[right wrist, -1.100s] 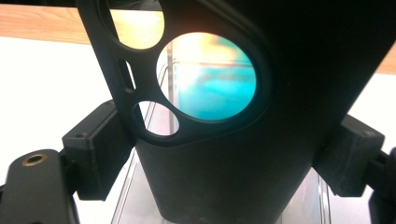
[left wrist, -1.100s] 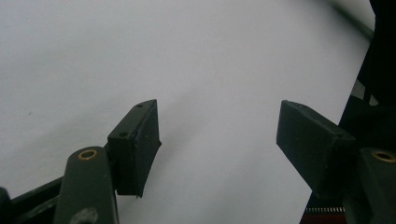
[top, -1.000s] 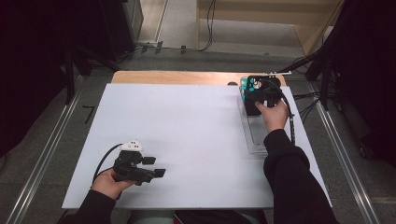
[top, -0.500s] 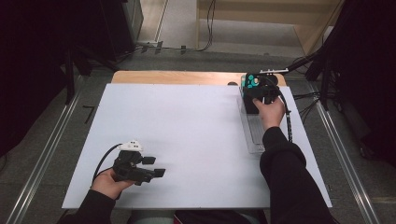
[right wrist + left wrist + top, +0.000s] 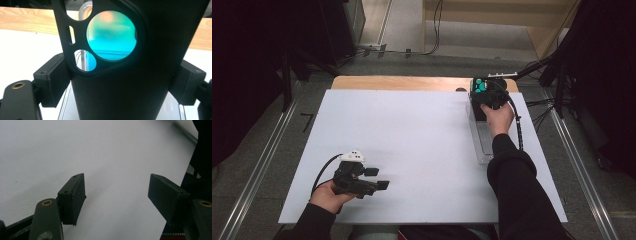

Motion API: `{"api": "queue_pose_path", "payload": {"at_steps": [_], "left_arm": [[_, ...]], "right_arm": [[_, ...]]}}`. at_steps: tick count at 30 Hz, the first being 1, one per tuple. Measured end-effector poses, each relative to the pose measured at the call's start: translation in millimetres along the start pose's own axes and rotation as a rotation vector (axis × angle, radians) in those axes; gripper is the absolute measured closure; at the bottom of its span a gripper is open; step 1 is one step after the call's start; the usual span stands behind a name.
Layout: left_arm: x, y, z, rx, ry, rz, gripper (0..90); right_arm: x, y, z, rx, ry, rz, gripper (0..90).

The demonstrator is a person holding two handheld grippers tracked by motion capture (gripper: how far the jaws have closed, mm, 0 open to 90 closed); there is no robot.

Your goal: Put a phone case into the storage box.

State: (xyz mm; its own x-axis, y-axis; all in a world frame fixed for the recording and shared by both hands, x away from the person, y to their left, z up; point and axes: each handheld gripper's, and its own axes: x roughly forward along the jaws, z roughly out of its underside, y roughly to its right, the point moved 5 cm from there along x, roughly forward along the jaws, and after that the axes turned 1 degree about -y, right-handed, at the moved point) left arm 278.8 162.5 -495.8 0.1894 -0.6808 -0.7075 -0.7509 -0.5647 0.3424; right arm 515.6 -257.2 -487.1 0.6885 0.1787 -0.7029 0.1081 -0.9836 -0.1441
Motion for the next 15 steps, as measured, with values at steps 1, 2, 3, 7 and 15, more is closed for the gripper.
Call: {"api": "queue_pose_path", "payload": {"at_steps": [1, 2, 3, 7, 15], "left_arm": [[0.0, 0.1, 0.0, 0.0, -0.001, 0.001, 30.4], [0.1, 0.3, -0.1, 0.001, -0.001, 0.003, 30.4], [0.4, 0.5, -0.2, 0.001, 0.001, 0.003, 30.3], [1.6, 1.4, -0.3, 0.003, -0.004, 0.0, 30.4], [1.6, 1.0, -1.0, 0.003, -0.001, 0.003, 30.3]], "right_arm": [[0.2, -0.5, -0.1, 0.001, 0.002, 0.004, 13.0], [0.3, -1.2, -0.1, -0.009, 0.003, 0.004, 13.0], [0.6, -1.8, -0.1, -0.018, 0.008, 0.005, 12.9], [1.4, -2.0, 0.2, -0.017, 0.015, 0.015, 12.6], [1.7, -2.6, -0.5, -0.067, 0.03, 0.001, 5.7]]}}
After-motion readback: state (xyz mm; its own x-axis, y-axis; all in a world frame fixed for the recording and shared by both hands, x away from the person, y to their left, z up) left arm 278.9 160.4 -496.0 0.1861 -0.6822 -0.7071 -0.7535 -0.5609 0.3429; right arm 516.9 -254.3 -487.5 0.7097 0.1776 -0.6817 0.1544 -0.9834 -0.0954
